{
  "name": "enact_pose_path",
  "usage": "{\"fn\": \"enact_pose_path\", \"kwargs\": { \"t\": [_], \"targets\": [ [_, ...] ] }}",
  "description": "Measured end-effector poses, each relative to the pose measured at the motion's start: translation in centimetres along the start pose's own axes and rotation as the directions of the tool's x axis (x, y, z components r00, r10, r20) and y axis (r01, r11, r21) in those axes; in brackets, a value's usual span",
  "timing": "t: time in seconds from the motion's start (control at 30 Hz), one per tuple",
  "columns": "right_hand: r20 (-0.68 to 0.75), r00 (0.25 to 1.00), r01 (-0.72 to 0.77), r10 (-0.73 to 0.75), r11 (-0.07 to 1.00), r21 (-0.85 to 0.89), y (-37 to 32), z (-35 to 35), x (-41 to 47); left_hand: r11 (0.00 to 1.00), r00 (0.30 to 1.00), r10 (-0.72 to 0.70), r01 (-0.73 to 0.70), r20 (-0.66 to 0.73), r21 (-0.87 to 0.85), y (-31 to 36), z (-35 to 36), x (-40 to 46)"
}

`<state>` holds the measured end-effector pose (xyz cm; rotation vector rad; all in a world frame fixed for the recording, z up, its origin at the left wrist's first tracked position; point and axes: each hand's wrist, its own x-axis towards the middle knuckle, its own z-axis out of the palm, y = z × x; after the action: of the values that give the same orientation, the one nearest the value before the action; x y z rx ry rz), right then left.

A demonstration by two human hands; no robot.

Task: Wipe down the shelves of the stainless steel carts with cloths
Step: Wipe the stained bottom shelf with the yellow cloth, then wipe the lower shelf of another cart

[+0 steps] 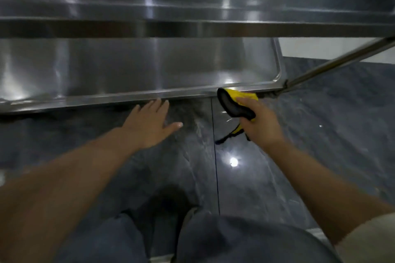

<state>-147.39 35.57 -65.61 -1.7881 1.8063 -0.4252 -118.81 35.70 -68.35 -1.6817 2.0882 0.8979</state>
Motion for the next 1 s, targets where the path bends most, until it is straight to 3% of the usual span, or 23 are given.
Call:
{"fn": "enact_pose_path", "kwargs": {
  "t": [0.23, 0.37, 0.5, 0.73, 1.0],
  "targets": [
    [0.087, 0.996, 0.018, -0.029, 0.993, 0.120, -10.3, -10.6, -9.9, 0.988, 0.998, -0.049, 0.056, -0.049, 0.147, 6.4, -9.0, -13.1],
    [0.072, 0.997, -0.008, -0.001, 0.992, 0.127, -17.2, -21.1, -14.5, 0.976, 0.998, 0.049, -0.037, -0.047, 0.215, 11.1, -17.9, -21.5],
    [0.022, 0.998, -0.062, 0.060, 0.993, 0.103, -23.9, -31.8, -18.7, 0.930, 0.970, 0.155, -0.079, -0.189, 0.358, 16.5, -27.9, -29.4],
    [-0.181, 0.983, -0.019, 0.032, 0.997, 0.072, -32.2, -48.5, -24.0, 0.865, 0.839, 0.391, -0.194, -0.378, 0.464, 25.0, -43.8, -39.1],
    [-0.358, 0.931, 0.056, -0.073, 0.997, -0.059, -30.9, -65.2, -24.3, 0.802, 0.689, 0.548, -0.272, -0.474, 0.532, 38.3, -56.0, -41.1]
  ]
}}
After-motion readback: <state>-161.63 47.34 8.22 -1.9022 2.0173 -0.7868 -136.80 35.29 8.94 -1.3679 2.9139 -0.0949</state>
